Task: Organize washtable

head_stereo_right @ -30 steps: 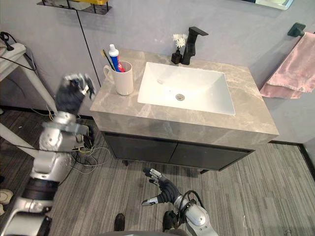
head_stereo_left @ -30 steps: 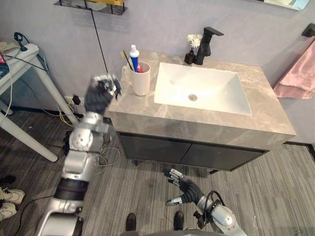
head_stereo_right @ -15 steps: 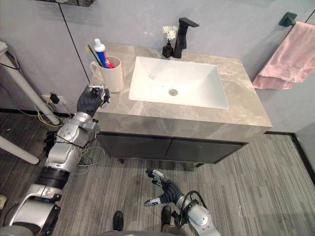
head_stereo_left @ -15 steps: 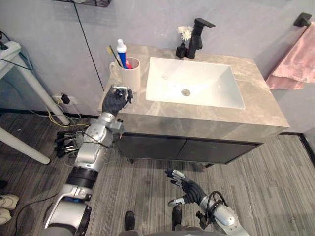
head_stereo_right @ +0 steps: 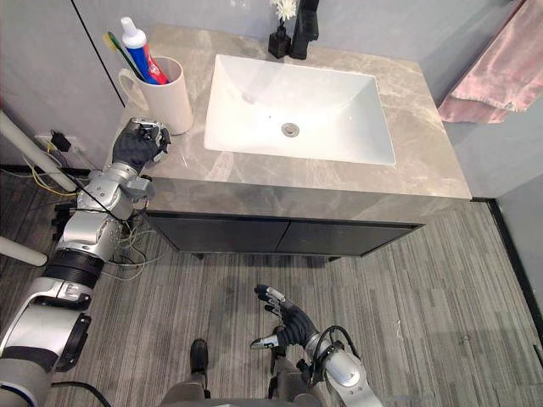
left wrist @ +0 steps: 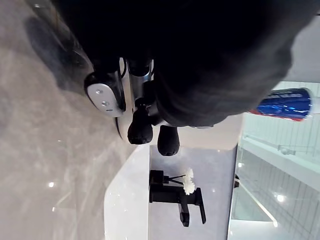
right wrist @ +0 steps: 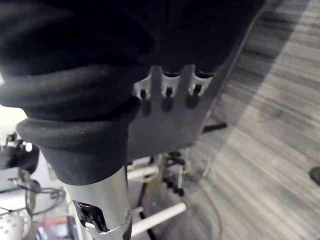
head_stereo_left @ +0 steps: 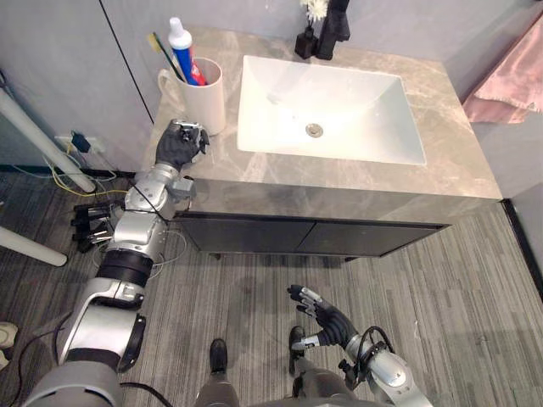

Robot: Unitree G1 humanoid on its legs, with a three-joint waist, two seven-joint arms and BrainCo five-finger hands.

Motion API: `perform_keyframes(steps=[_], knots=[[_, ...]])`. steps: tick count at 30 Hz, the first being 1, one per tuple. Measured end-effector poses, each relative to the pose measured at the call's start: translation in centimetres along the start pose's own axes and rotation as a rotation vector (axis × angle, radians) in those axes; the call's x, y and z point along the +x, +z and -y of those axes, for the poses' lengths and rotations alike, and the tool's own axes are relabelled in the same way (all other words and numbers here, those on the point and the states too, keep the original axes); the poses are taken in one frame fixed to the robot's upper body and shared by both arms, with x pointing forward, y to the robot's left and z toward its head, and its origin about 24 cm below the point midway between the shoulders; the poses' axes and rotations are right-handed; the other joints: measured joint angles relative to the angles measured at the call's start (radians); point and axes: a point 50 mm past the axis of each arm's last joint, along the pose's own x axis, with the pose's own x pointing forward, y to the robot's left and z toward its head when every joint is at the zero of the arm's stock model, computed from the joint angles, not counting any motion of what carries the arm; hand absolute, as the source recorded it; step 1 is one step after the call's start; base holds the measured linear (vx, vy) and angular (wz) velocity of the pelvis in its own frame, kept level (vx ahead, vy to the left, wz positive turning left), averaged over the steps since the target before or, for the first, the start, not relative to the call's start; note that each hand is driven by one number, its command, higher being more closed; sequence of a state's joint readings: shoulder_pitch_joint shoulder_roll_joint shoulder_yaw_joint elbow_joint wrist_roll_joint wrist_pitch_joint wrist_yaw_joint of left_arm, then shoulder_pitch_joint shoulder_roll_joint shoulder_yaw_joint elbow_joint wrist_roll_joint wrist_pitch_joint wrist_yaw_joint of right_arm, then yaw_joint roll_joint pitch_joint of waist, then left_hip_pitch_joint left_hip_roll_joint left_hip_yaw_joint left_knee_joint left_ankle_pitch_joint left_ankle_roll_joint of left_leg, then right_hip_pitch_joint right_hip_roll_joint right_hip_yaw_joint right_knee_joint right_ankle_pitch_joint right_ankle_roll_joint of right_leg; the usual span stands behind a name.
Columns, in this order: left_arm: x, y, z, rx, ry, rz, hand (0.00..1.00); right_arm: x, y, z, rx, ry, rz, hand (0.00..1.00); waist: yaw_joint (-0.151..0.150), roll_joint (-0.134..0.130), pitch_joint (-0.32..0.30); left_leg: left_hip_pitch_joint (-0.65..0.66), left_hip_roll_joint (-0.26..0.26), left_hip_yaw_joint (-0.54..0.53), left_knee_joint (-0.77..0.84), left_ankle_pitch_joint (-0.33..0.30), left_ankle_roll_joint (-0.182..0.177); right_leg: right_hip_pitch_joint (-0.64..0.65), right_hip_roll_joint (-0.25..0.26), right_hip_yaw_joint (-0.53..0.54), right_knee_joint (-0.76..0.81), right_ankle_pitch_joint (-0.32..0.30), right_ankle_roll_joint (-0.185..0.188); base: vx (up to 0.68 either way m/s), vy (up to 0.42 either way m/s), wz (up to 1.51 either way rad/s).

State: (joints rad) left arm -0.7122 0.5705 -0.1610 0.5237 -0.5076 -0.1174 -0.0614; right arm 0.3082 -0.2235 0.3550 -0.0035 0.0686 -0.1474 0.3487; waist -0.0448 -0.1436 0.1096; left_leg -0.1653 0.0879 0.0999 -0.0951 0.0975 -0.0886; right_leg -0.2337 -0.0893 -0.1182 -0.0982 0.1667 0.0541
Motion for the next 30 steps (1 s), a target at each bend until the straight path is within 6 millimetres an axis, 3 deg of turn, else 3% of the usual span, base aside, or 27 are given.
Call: perform_keyframes(steps=[3, 13, 21, 30], knots=[[0.6, 0.9, 0.0, 0.005, 0.000, 0.024, 1.00, 0.2, 0.7, 0.0, -0.011, 0.002, 0.030, 0.00, -0.003, -0.004, 0.019, -0.003, 0.000, -0.001, 0.000, -0.001, 0.001, -0.001, 0.000, -0.001, 0.000, 0.000, 0.000, 0.00, 0.000, 0.00], [1.1, 1.9, -0.1, 0.007, 0.005, 0.070, 1.00, 0.2, 0.8, 0.2, -0.014, -0.017, 0.031, 0.00, -0.002, -0.005, 0.040, -0.016, 0.000, -0.002, -0.001, -0.001, 0.001, -0.014, -0.001, -0.001, 0.000, -0.001, 0.001, 0.00, 0.000, 0.00], [2.6, 4.1, -0.4, 0.050, 0.007, 0.103, 1.00, 0.2, 0.8, 0.2, -0.015, -0.014, 0.032, 0.00, -0.006, -0.018, 0.060, -0.032, -0.001, -0.004, -0.001, 0.000, 0.001, -0.030, -0.001, -0.003, 0.000, 0.002, 0.001, 0.00, 0.000, 0.00], [4.6, 8.1, -3.4, 0.136, 0.112, 0.121, 1.00, 0.7, 1.2, -0.1, -0.019, 0.006, 0.049, 0.00, -0.031, -0.039, 0.095, -0.049, -0.001, 0.005, -0.001, 0.000, 0.001, -0.052, 0.000, 0.009, 0.000, 0.010, -0.002, 0.00, 0.003, -0.02]])
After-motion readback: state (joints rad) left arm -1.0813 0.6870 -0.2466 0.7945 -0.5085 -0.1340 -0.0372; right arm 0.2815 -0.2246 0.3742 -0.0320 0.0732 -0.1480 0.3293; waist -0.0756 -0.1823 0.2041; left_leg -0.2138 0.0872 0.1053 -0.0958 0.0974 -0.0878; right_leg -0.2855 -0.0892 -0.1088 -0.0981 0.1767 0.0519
